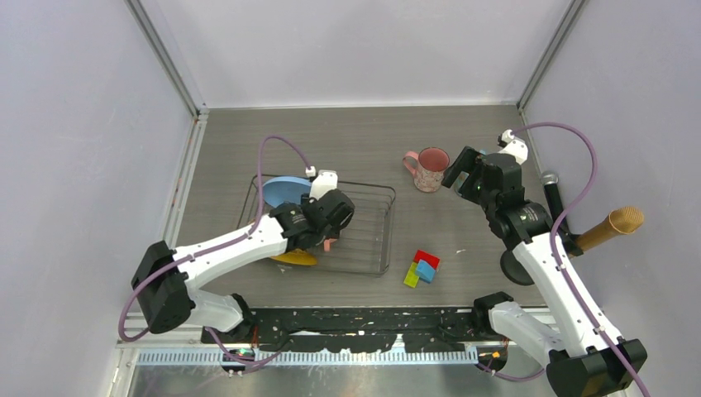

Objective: Unload the mixed dishes from the dish rack
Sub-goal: Pick up the cup from the dish rack.

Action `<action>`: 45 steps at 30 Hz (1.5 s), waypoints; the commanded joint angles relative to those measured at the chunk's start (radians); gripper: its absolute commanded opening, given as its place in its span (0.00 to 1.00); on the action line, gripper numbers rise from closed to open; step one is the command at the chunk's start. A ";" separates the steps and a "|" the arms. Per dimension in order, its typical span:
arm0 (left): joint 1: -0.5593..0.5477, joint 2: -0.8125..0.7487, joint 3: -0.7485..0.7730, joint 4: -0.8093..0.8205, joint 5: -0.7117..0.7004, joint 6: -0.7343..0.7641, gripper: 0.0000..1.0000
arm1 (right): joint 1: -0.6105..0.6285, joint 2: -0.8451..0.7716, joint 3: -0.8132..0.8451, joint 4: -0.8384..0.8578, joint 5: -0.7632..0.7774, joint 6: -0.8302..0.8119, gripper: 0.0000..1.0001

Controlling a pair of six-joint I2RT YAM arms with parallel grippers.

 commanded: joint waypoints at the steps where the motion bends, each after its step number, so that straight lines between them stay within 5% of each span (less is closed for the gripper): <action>1: 0.011 0.018 0.039 0.033 0.019 -0.005 0.48 | -0.005 -0.017 -0.002 0.014 0.011 0.001 0.99; 16: 0.012 0.085 0.105 -0.100 0.013 -0.064 0.44 | -0.005 -0.014 -0.016 0.012 0.055 0.000 0.99; 27: 0.012 0.106 0.093 0.032 0.145 0.024 0.46 | -0.005 -0.003 -0.016 0.012 0.063 -0.013 0.99; 45: 0.010 0.170 0.090 0.008 0.173 -0.010 0.42 | -0.005 -0.012 -0.027 0.012 0.074 -0.013 0.99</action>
